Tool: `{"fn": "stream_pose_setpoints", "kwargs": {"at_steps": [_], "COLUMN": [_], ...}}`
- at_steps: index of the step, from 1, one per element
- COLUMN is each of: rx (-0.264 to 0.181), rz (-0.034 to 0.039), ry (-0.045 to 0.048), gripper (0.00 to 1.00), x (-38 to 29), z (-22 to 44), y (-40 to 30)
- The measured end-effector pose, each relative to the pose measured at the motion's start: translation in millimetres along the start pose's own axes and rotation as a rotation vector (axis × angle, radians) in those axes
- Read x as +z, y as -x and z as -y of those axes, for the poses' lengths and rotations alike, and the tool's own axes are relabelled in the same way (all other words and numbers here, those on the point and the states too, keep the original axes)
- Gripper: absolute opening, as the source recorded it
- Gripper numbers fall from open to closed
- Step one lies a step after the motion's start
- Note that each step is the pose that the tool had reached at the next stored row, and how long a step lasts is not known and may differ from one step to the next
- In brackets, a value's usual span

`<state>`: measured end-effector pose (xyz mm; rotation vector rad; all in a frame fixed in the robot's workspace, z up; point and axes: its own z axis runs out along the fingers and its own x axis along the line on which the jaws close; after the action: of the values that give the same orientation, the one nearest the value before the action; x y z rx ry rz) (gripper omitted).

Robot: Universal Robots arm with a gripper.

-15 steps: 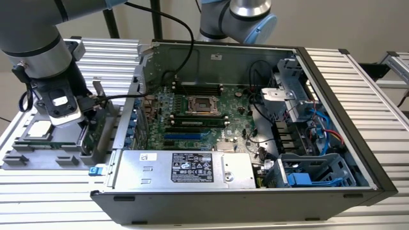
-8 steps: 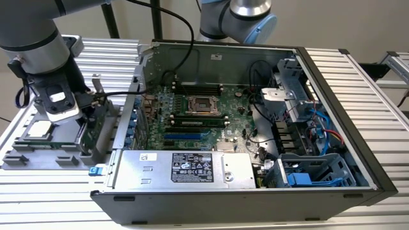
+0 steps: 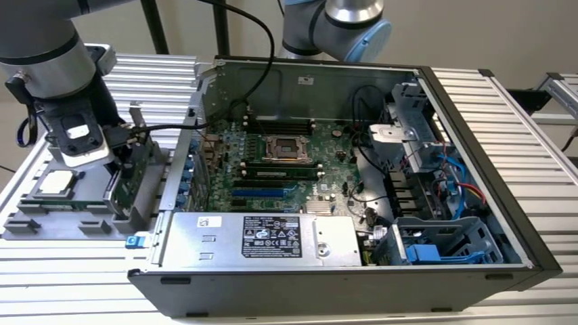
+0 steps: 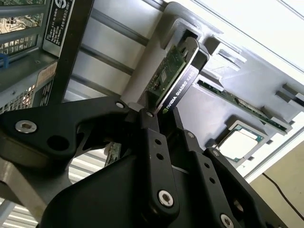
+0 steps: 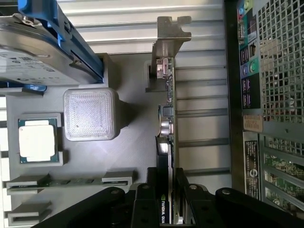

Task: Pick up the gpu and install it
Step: 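Pick up the gpu and move the gpu toward the slot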

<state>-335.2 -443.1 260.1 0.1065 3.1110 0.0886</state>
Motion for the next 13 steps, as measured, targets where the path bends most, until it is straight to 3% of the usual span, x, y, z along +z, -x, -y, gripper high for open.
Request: {"fn": "stream_pose_setpoints", "kwargs": {"at_steps": [13], "rx": [0.000], "rz": [-0.0001], "ry": [-0.0001], "gripper": [0.00], "x": [-1.3], "z": [-0.1], "y": [0.0]}}
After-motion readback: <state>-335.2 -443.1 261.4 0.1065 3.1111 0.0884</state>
